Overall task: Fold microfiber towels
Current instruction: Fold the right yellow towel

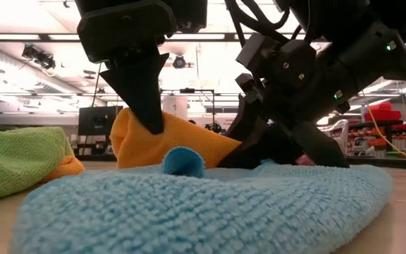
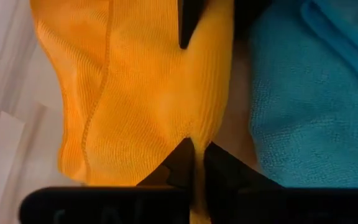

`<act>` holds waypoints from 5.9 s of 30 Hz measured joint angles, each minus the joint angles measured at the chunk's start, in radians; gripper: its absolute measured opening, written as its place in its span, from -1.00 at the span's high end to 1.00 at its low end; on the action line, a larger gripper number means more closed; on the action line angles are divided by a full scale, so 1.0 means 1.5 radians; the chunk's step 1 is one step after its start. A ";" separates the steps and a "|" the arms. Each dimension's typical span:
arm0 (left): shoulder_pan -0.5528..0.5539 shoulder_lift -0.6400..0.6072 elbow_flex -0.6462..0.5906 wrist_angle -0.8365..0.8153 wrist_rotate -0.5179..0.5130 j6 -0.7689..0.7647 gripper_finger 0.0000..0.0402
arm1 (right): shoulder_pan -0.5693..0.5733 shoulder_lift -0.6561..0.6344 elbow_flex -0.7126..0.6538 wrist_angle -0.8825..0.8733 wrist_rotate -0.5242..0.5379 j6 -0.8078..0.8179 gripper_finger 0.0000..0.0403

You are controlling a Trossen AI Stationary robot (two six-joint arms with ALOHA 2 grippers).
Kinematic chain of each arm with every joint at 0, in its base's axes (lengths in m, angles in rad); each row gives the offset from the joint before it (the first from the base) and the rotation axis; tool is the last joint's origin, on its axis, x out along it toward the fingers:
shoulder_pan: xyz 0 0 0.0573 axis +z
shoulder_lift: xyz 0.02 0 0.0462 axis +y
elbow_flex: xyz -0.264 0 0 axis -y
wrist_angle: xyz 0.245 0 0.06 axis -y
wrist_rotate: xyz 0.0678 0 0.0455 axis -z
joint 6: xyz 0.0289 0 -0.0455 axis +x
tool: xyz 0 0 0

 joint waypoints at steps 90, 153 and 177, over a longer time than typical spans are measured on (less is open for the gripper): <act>-0.035 -0.020 -0.301 0.602 -0.135 0.283 0.90 | -0.127 -0.218 0.027 -0.374 -0.470 0.011 0.90; -0.120 -0.048 -0.175 0.210 -0.355 0.334 0.95 | -0.279 -0.084 0.079 -0.347 -0.623 0.097 0.90; 0.002 -0.014 -0.176 0.350 -0.202 0.373 0.93 | -0.278 -0.090 0.078 -0.355 -0.605 0.128 0.21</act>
